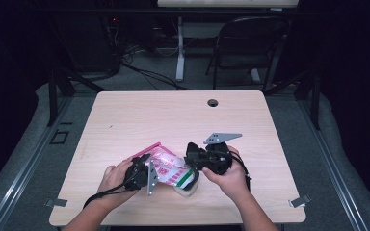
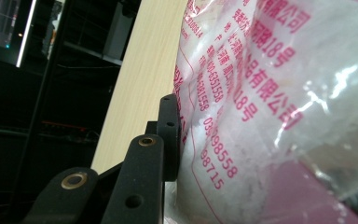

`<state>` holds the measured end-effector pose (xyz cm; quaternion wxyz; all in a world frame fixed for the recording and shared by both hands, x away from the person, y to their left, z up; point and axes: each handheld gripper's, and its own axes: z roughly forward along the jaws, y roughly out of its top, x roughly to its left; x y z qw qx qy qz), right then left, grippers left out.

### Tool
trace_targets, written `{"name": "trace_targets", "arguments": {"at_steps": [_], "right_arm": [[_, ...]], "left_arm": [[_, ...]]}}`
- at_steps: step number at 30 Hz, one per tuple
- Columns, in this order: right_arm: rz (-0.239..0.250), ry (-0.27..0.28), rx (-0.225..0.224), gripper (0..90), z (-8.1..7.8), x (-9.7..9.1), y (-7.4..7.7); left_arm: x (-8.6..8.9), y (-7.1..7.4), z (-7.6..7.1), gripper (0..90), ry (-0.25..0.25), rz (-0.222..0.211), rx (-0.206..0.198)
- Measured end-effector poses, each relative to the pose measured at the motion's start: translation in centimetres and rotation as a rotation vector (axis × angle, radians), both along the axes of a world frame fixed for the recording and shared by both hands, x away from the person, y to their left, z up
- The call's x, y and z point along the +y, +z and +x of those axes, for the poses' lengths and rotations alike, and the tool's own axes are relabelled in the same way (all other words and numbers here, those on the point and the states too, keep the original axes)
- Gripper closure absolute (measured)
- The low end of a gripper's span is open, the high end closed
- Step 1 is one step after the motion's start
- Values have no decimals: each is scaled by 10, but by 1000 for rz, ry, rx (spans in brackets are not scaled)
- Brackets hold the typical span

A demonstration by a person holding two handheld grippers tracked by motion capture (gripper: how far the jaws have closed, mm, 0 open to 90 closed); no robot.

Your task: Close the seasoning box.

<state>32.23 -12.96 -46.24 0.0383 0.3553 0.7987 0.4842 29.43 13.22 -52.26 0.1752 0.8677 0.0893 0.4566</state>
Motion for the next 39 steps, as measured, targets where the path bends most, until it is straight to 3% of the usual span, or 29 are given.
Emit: {"name": "trace_targets", "arguments": {"at_steps": [7,8,10,23,34,39], "right_arm": [[3,-6,-6,737,0,-3,2],[9,-14,-9,738,-1,-3,3],[12,-13,-12,739,-1,-5,4],[15,-22,-19,741,0,-7,5],[17,-36,-22,762,1,-9,5],[18,-42,-22,762,1,-9,5]], "left_arm": [[1,0,1,766,-3,-56,20],[1,0,1,767,-3,-44,24],[2,-2,1,768,-3,-75,34],[7,-3,4,775,2,-138,108],[14,-8,9,783,18,-240,196],[16,-9,10,788,13,-256,213]]}}
